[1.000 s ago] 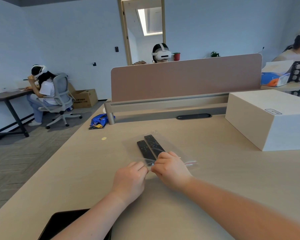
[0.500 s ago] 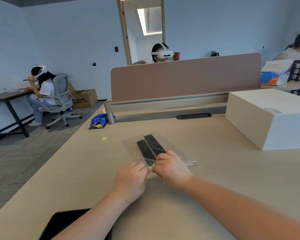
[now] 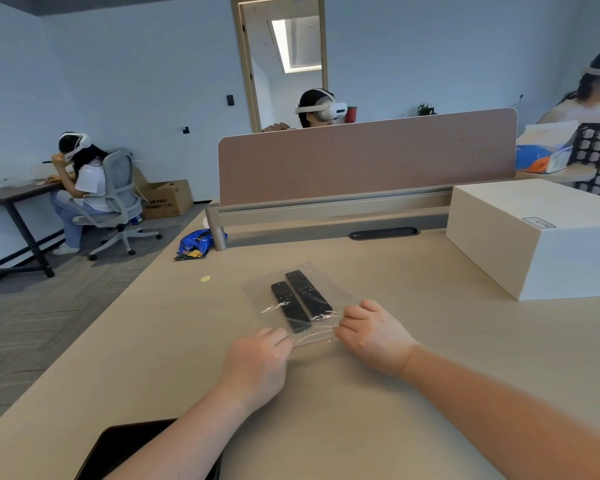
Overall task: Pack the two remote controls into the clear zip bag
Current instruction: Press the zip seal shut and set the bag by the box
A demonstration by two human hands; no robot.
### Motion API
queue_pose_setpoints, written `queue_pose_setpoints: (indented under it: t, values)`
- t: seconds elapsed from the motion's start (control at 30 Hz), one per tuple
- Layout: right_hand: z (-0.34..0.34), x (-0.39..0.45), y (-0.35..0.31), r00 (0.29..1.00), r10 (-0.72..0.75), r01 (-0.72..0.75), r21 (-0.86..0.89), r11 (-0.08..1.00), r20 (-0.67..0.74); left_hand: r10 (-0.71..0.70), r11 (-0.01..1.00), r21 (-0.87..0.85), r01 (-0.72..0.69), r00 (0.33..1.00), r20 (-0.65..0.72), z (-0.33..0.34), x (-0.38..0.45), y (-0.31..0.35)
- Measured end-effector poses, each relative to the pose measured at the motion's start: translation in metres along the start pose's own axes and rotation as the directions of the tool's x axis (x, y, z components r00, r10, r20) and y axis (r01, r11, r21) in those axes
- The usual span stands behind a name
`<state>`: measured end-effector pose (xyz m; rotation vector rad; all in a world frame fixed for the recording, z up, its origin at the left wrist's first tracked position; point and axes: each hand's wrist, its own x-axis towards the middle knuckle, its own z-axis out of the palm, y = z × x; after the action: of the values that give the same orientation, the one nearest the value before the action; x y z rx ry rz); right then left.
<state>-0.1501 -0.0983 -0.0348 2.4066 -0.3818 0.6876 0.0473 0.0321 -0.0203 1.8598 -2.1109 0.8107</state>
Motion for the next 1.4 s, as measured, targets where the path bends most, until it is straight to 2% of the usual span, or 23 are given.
queue_pose_setpoints:
  t: [0.13,0.27,0.43,0.57,0.73,0.9,1.03,1.13,1.2,1.3,1.4]
  values:
    - [-0.002,-0.014,0.019,0.998,0.051,-0.05,-0.039,0.998,0.043,-0.014,1.0,-0.02,0.015,0.999,0.03,-0.002,0.0,0.0]
    - [-0.006,-0.018,0.024,0.982,0.088,-0.078,-0.067,0.995,0.166,-0.014,1.0,-0.018,0.015,0.999,0.042,-0.005,0.003,0.005]
    - [-0.006,-0.025,0.028,0.923,0.146,-0.149,-0.021,0.989,0.356,-0.018,1.0,-0.017,0.018,0.999,0.037,-0.006,0.001,0.004]
    - [-0.009,-0.028,0.028,0.869,0.221,-0.239,-0.016,0.971,0.443,-0.02,1.0,-0.012,0.021,0.999,0.043,-0.006,0.001,0.005]
    - [-0.008,-0.028,0.027,0.831,0.282,-0.314,-0.014,0.949,0.479,-0.015,1.0,-0.022,0.015,0.999,0.036,-0.006,0.002,0.004]
    - [-0.012,-0.029,0.025,0.827,0.315,-0.405,0.105,0.908,0.465,-0.016,0.998,-0.054,0.018,0.999,0.051,-0.003,-0.002,0.004]
    - [-0.02,-0.03,0.027,0.723,0.369,-0.5,0.072,0.863,0.584,0.0,0.998,-0.061,0.002,0.999,0.046,-0.003,-0.001,0.005]
    - [-0.02,-0.033,0.03,0.681,0.391,-0.526,0.042,0.849,0.62,0.026,0.998,-0.063,-0.023,0.999,0.042,0.0,-0.002,0.002]
    - [-0.021,-0.035,0.034,0.67,0.381,-0.554,0.087,0.828,0.638,0.025,0.995,-0.098,-0.017,0.996,0.087,-0.001,-0.006,-0.003]
    - [-0.029,-0.034,0.043,0.642,0.428,-0.643,0.142,0.753,0.636,-0.04,0.978,-0.194,0.074,0.984,0.174,-0.007,-0.01,-0.011]
    - [-0.029,-0.031,0.053,0.524,0.593,-0.809,0.139,0.571,0.611,-0.171,0.927,-0.295,0.233,0.96,0.223,-0.018,-0.004,-0.017]
